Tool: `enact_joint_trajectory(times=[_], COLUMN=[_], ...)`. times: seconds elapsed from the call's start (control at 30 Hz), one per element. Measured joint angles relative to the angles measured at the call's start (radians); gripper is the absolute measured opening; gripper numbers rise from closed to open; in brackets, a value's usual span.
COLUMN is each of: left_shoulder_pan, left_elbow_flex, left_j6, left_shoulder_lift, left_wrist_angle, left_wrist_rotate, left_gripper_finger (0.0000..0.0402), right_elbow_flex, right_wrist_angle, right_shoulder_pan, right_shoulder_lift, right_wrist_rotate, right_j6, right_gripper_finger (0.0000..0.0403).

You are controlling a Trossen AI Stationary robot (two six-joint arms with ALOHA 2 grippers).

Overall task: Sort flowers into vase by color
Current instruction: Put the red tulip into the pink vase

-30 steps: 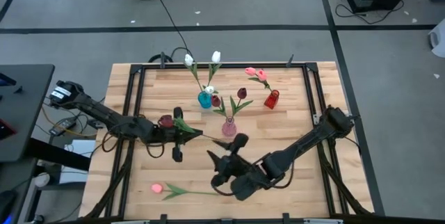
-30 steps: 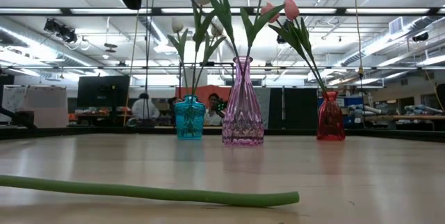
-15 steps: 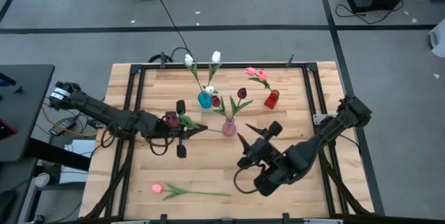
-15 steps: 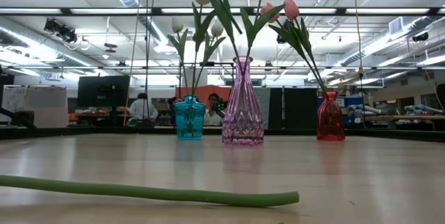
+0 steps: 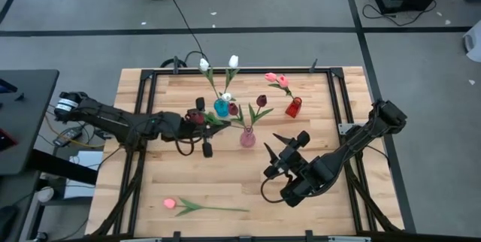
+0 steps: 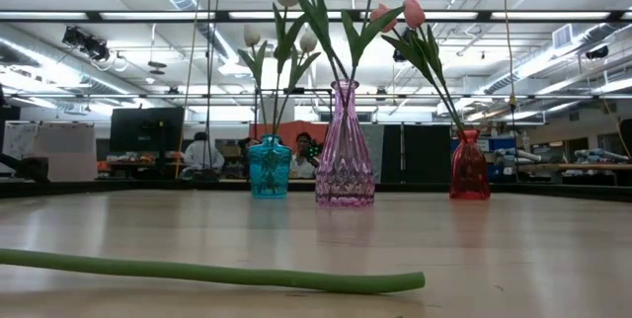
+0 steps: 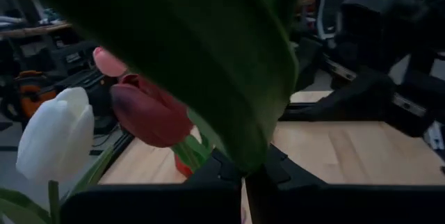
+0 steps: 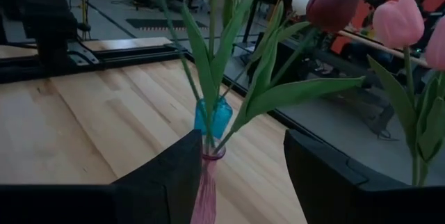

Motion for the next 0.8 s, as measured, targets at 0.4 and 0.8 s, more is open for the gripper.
enact_joint_trajectory(times=[0.4, 0.8], left_shoulder_pan=[0.084, 0.201], left_elbow_flex=[0.17, 0.259], left_j6=[-0.028, -0.11], left_shoulder_lift=[0.139, 0.259], left_wrist_angle=[-0.187, -0.275], left_wrist_rotate=[0.072, 0.222], left_gripper_finger=[0.0004, 0.0009], right_elbow_flex=[0.0, 0.0], right_wrist_angle=[0.033, 0.071], right_shoulder_pan=[0.004, 0.006], right_shoulder_lift=[0.0, 0.0], right_wrist_rotate=[-0.004, -0.049], right_j6=[-0.014, -0.019], right_gripper_finger=[0.0211, 0.0211])
